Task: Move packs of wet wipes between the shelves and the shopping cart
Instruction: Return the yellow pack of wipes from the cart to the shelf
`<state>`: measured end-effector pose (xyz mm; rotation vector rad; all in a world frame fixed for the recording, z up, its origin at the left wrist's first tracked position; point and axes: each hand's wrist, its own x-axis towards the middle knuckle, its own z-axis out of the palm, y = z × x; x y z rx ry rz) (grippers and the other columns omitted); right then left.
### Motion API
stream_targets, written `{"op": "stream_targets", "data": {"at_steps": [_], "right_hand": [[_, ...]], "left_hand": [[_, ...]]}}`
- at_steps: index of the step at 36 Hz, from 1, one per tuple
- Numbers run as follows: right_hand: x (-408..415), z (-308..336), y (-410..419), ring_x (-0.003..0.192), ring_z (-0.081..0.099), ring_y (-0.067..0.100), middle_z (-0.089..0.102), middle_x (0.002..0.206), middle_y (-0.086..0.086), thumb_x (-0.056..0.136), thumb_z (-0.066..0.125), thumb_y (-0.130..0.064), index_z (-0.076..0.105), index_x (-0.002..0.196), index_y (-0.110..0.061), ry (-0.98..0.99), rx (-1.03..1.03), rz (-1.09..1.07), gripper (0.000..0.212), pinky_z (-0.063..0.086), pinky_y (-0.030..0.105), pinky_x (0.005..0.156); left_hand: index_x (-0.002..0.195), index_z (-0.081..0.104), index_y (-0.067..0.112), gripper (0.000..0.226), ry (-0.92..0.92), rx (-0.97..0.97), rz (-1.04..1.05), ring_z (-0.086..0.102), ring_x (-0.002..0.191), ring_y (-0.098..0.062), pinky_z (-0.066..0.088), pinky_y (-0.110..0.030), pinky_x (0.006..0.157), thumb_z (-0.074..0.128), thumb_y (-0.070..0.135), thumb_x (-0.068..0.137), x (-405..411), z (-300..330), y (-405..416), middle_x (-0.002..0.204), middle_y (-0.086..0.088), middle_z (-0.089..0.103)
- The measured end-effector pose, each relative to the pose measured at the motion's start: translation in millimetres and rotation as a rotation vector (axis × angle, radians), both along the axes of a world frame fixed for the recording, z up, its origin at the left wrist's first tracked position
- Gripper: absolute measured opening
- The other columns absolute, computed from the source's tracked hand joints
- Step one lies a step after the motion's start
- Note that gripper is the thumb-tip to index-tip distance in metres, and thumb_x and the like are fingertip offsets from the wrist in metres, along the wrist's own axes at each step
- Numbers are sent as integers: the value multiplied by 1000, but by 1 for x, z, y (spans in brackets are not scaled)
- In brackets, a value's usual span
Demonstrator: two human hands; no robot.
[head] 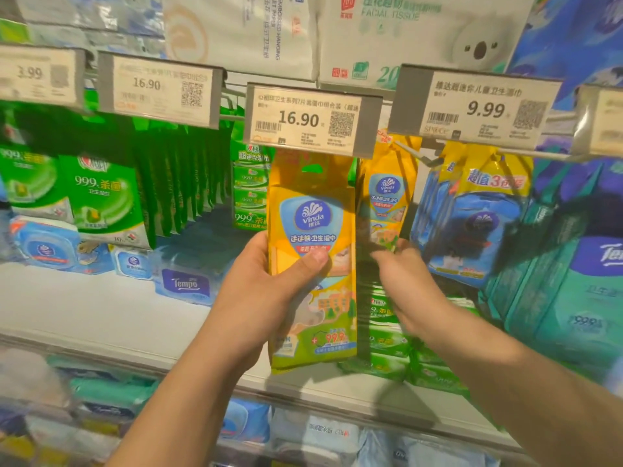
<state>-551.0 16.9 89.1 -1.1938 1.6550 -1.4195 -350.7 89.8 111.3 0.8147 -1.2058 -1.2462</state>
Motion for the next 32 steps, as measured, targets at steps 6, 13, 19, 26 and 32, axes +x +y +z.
{"op": "stream_targets", "data": {"at_steps": [6,13,19,26,32], "right_hand": [[5,-3,60,114,60,10,62,124,-9,95,56,-55,52,129,-32,-42,-71,200,41,43,38,108],[6,-3,103,116,65,34,70,123,10,87,58,-55,63,122,-26,-201,-93,487,46,53,58,96],[0,0,118,105,71,31,73,114,11,86,67,-21,58,125,-11,-94,-232,444,41,56,54,92],[-9,2,133,101,72,32,75,110,10,73,75,-35,66,110,-24,-107,-343,369,39,56,58,88],[-16,13,140,101,72,30,75,110,9,71,74,-34,67,107,-26,-126,-395,364,38,59,51,86]], "left_hand": [[123,64,13,56,28,12,-16,76,99,-28,62,-43,80,78,32,72,-6,0,4,107,-6,79],[121,65,17,50,-10,22,-69,75,103,-25,59,-41,88,80,31,76,-22,-7,9,109,-3,79],[127,62,18,47,-42,-10,-181,73,109,-20,56,-40,96,79,35,86,-32,-4,14,115,0,78],[127,60,17,43,6,-53,-327,76,101,-18,60,-27,78,73,29,87,-38,4,24,112,-2,78],[124,61,17,39,33,-142,-375,76,100,-18,59,-26,77,65,25,86,-46,13,22,112,-2,78]]}}
